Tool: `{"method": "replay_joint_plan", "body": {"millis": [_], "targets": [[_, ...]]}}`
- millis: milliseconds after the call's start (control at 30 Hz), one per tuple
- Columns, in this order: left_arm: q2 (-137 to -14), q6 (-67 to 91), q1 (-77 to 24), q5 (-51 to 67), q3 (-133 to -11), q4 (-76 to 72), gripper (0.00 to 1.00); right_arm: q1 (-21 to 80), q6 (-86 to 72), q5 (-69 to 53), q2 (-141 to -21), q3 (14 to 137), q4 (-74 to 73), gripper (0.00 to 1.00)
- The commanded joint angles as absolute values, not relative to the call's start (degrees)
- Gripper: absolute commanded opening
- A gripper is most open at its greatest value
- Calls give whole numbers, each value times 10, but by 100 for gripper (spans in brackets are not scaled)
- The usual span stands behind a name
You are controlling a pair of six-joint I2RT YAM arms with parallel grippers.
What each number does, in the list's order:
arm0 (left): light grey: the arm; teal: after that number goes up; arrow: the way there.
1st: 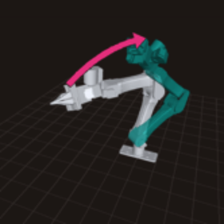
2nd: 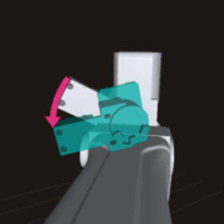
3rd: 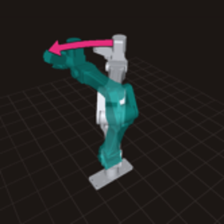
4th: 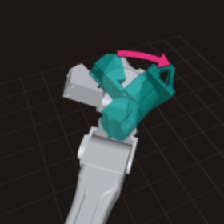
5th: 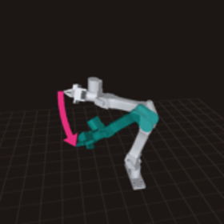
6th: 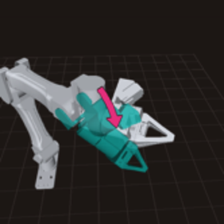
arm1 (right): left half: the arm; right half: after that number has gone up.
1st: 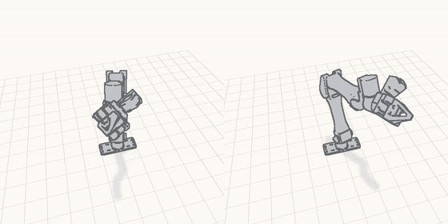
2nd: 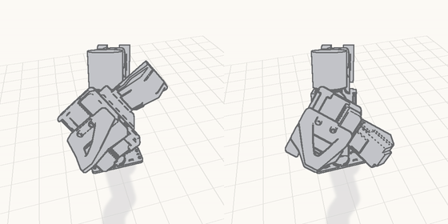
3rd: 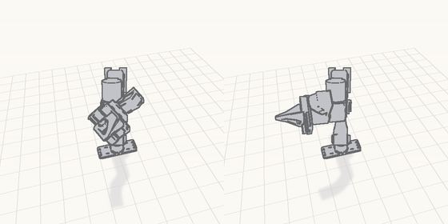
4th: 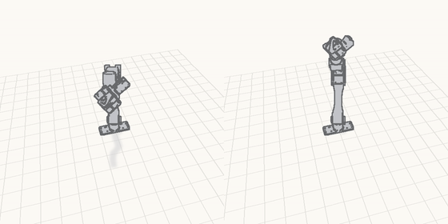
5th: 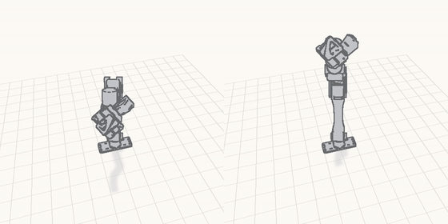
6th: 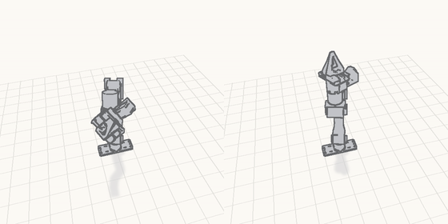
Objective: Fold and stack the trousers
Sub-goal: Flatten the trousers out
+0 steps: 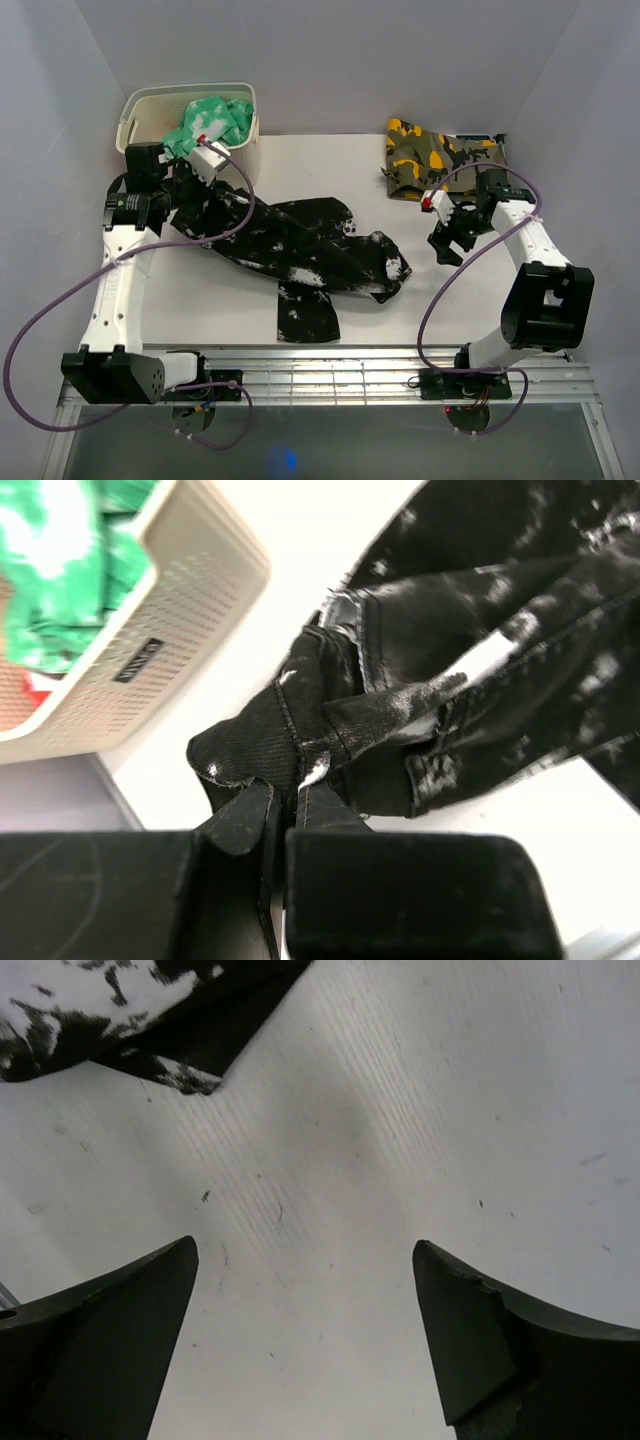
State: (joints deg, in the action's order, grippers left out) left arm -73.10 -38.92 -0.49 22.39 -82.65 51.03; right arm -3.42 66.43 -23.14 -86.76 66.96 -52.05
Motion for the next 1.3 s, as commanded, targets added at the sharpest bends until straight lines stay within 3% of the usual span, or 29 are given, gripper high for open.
{"method": "replay_joint_plan", "body": {"millis": [0,200,267,400,567,800,867,900,967,1000,1100,1267], "targets": [[-663,-364,-2,191,-796,408,0,-4,628,-322,-888,680,-511,94],[-605,-301,-2,115,-785,316,0,83,599,-359,-895,629,-447,95],[-591,-297,-2,107,-792,295,0,103,545,-338,-888,599,-358,96],[-500,-364,-2,181,-737,301,0,89,450,-358,-983,737,-382,99],[-409,-392,-2,163,-674,320,0,133,244,-352,-1121,908,-365,96],[-473,-338,-2,150,-700,295,0,240,308,-222,-1232,929,-395,93],[-501,-331,-2,148,-704,279,0,240,320,-208,-1242,937,-423,73],[-515,-320,-2,139,-706,266,0,238,326,-193,-1238,933,-427,54],[-563,-310,-2,133,-720,253,0,222,337,-178,-1207,928,-426,28],[-581,-305,-2,133,-726,237,0,211,337,-173,-1196,932,-428,8],[-659,-293,-2,172,-765,208,0,143,316,-176,-1154,982,-449,8],[-814,-223,-2,169,-942,203,0,-37,267,-205,-1104,1104,-482,8]]}}
